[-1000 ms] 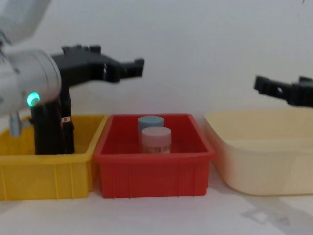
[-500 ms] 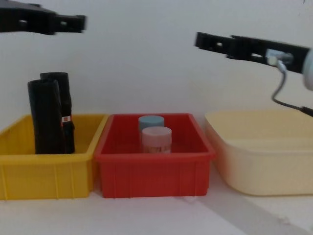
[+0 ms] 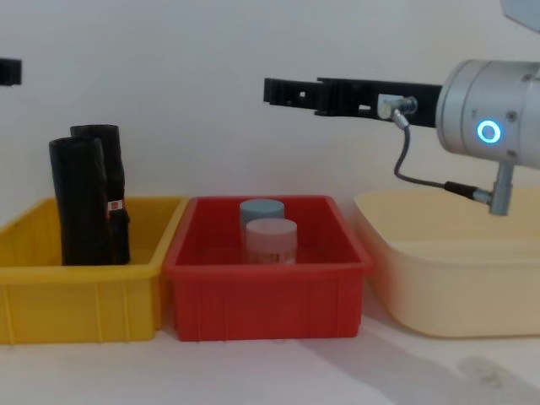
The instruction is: Pick up the garbage bag with the one hand and transfer it to the other hand.
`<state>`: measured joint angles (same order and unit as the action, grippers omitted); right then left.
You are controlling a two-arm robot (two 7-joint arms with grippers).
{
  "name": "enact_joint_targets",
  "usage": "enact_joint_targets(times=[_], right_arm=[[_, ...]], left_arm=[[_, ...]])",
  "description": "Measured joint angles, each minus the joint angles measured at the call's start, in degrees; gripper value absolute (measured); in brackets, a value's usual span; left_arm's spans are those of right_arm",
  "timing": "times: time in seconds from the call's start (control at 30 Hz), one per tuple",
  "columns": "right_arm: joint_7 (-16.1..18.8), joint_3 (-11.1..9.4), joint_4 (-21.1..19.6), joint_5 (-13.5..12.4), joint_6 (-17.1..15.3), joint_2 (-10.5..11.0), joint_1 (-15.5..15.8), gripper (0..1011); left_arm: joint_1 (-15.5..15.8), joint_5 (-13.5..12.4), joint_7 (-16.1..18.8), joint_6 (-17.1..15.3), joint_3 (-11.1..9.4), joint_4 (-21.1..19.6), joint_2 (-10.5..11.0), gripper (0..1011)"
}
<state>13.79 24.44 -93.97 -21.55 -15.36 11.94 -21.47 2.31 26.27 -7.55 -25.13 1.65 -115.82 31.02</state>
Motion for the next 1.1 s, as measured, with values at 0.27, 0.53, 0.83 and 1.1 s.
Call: enact_joint_targets(times=[0.27,0.53,0.83,1.1], right_arm=[[0.8,1.0,1.6,0.6,-1.6,-0.2,-1.5,999],[1.8,1.8,2.8,0.7,-2.7,-0.3,-2.7,999],[2.9,2.6,4.3,0.6,-3.8,-0.1,-3.7,999],[3.4,3.3,5.7,0.3,-4.2,0.0,-4.4,999]], left_arm=[[-1.3,1.9,-1.0,-0.7,1.5,0.8,0.3,1001],[0.5,2.5,-2.9,-0.5,-0.1,4.1,0.9,1001],[3.5,2.9,-5.3,0.1,-2.7,8.2,1.5,1001],[6.9,3.8,-8.9,1.0,-5.6,12.2,1.9,1001]])
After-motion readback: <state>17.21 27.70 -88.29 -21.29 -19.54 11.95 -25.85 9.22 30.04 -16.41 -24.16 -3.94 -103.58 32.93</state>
